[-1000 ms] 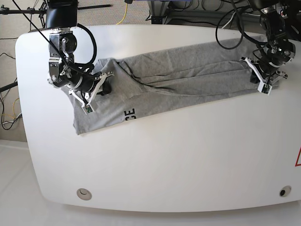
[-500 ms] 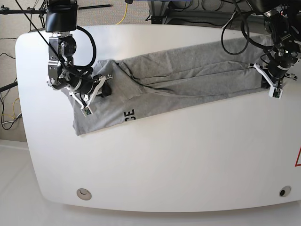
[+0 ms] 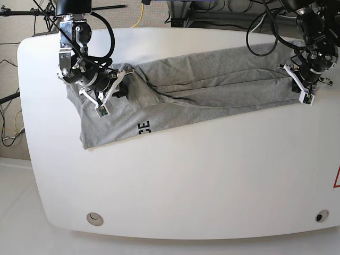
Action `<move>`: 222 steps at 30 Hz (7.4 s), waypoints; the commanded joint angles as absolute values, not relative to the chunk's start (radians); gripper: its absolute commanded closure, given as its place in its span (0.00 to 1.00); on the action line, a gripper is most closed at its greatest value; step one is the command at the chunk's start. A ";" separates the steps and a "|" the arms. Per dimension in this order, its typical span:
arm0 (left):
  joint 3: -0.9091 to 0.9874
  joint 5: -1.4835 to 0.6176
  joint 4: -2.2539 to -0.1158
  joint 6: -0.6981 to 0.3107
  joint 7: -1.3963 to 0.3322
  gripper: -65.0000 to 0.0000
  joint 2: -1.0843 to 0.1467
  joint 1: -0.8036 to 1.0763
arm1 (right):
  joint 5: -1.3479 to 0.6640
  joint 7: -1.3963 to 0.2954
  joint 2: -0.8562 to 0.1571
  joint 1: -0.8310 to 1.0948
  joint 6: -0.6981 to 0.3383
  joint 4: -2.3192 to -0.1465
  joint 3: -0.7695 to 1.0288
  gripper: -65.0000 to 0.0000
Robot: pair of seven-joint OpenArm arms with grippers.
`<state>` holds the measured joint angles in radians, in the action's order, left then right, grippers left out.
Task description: Fold the T-shirt properly
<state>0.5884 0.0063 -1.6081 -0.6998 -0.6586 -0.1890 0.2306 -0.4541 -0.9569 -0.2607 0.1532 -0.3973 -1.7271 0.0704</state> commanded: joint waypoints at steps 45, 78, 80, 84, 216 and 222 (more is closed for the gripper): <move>0.676 0.002 -1.633 -0.698 -0.637 1.00 -0.212 0.234 | -0.445 -0.898 -0.266 0.233 -0.389 -1.792 0.024 0.97; 0.678 -0.062 -1.543 -0.698 -0.793 0.35 -0.286 0.200 | -0.435 -0.937 -0.223 0.179 -0.397 -1.803 0.080 0.32; 0.678 -0.061 -1.560 -0.698 -0.800 0.35 -0.286 0.201 | -0.436 -0.947 -0.227 0.174 -0.395 -1.809 0.088 0.32; 0.682 -0.040 -1.643 -0.698 -0.775 0.46 -0.262 0.206 | -0.424 -0.984 -0.233 0.166 -0.395 -1.841 0.114 0.35; 0.792 -0.295 -1.442 -0.698 -0.769 0.27 -0.279 0.117 | -0.419 -0.834 -0.224 0.125 -0.404 -1.664 0.038 0.82; 0.796 -0.280 -1.442 -0.698 -0.769 0.26 -0.284 0.130 | -0.415 -0.843 -0.221 0.127 -0.403 -1.673 0.046 0.82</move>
